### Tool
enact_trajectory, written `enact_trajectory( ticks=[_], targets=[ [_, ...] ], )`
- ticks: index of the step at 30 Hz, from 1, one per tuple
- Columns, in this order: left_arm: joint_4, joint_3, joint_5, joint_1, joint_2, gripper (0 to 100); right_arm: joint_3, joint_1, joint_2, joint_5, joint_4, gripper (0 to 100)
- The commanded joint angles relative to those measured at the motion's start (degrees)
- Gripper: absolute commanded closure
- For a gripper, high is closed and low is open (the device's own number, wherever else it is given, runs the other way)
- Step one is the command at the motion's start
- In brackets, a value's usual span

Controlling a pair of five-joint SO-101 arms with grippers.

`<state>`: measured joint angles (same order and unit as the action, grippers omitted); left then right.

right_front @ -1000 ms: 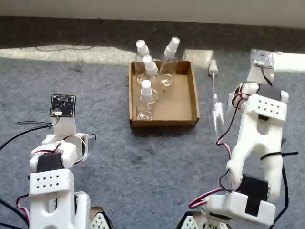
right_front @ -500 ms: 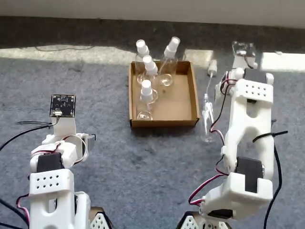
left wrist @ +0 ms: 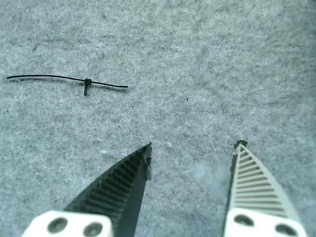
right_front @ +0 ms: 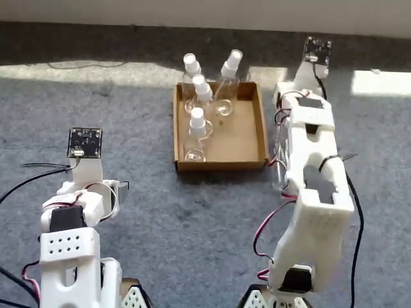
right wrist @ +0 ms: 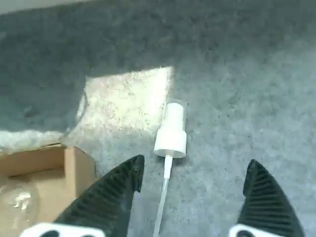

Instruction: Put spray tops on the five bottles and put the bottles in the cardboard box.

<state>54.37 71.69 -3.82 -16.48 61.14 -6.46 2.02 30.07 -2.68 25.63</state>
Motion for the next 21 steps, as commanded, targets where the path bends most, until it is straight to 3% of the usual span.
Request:
enact_trajectory(
  ticks=[1,16,21],
  targets=[
    [-1.4,0.7,0.2,1.2,1.0,75,-6.6,-0.7,4.9,-0.5,-3.8,71.6],
    [-4.1,2.3,0.2,1.3,1.0,75,-33.6,-0.2,29.3,-0.5,-3.7,72.7],
    [-4.1,2.3,0.2,1.3,1.0,75,-34.6,1.3,29.4,-0.4,1.0,94.2]
  ],
)
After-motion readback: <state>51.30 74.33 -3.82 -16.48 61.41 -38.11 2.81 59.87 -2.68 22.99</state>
